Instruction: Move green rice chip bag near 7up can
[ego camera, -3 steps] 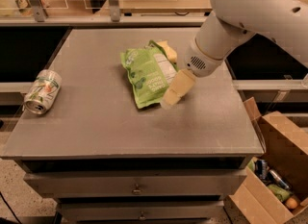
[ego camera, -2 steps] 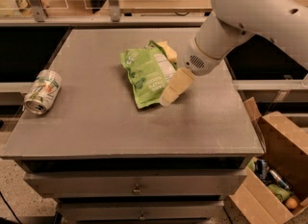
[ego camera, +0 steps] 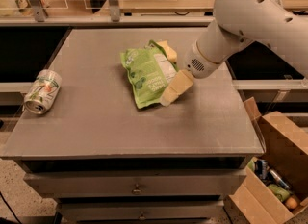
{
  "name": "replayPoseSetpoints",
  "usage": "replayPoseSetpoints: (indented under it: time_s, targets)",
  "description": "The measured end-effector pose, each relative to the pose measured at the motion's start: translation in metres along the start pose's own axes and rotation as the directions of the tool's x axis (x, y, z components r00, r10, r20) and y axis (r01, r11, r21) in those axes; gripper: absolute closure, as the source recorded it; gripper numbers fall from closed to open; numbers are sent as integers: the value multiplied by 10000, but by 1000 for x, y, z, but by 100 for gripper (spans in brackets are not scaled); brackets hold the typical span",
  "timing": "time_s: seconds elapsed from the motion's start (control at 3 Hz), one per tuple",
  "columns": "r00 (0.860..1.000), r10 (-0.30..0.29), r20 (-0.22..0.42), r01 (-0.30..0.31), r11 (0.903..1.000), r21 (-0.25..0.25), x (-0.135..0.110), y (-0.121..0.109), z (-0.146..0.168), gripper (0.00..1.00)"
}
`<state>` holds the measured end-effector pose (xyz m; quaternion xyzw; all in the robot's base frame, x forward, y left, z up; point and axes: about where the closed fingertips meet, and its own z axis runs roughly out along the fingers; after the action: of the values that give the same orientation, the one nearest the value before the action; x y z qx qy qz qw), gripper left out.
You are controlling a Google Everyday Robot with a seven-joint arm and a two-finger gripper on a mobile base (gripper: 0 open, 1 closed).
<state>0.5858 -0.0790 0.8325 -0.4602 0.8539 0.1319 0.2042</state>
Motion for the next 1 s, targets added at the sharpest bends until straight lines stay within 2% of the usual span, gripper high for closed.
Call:
replayPoseSetpoints:
  time_s: [0.33, 0.67, 1.0]
  targets:
    - [9994, 207, 268, -200, 9994, -268, 6, -4, 9, 0]
    - [9983, 271, 514, -245, 9985, -493, 9, -5, 15, 17]
    - [9974, 342, 640, -291, 9964, -798, 10, -3, 20, 41]
